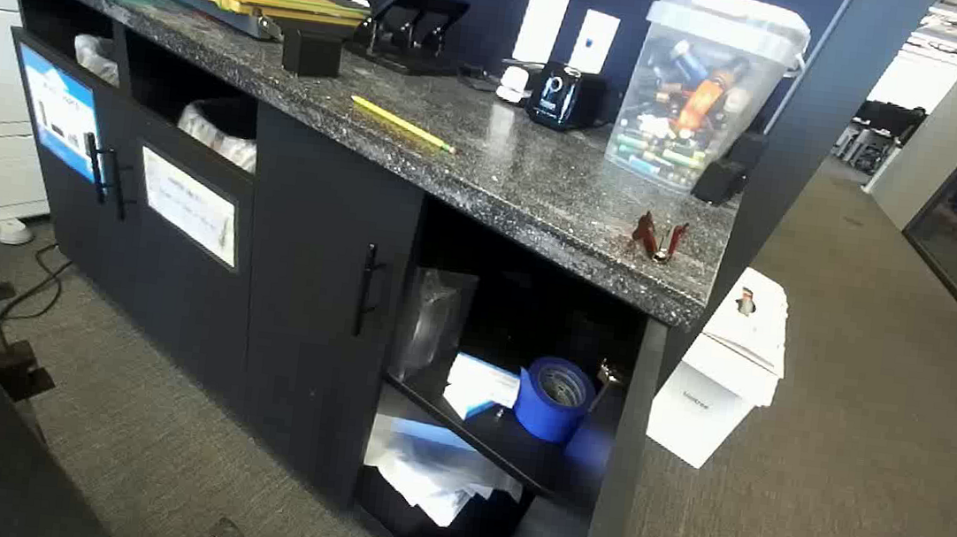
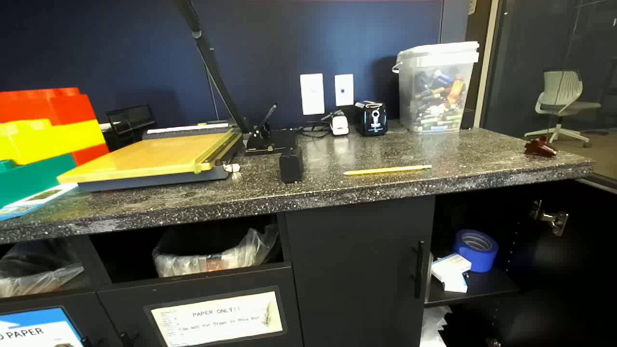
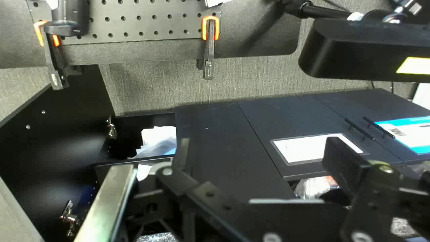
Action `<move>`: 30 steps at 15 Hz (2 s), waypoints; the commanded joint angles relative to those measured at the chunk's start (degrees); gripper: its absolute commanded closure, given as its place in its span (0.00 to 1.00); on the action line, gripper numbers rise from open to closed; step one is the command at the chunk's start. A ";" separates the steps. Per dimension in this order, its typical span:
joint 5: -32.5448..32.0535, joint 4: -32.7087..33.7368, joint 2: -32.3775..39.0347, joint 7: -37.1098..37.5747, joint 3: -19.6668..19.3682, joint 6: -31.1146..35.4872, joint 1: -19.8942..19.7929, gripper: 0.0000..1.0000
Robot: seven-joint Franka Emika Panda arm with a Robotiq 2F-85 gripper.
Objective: Move the black object to the right
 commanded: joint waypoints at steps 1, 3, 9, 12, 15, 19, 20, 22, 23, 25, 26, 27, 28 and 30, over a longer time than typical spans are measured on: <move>0.15 -0.08 0.09 -0.17 0.18 -0.24 -0.25 0.00; 0.14 -0.34 0.33 -0.16 0.17 -0.24 -0.25 0.00; -0.24 5.91 7.95 1.22 1.06 -0.72 -1.12 0.00; -0.69 15.55 17.57 5.61 3.78 -0.38 -2.26 0.00; -2.74 24.26 27.30 12.19 6.35 0.47 -4.59 0.00; -12.62 36.47 41.16 22.18 9.23 2.27 -7.59 0.00; -15.24 39.78 44.83 24.16 9.20 1.82 -7.57 0.00; -19.32 46.60 52.14 27.28 8.26 0.82 -6.25 0.00; -20.11 49.97 55.80 27.99 7.43 0.55 -5.22 0.00; -20.43 56.39 62.38 28.39 5.99 0.69 -3.21 0.00; -18.99 59.66 65.74 27.38 5.30 0.94 -2.26 0.00; -18.81 62.90 68.80 27.01 4.60 0.39 -1.24 0.00; -18.59 66.06 71.88 26.81 3.81 0.32 -0.21 0.00; -18.68 72.32 77.80 26.85 2.10 -0.21 2.09 0.00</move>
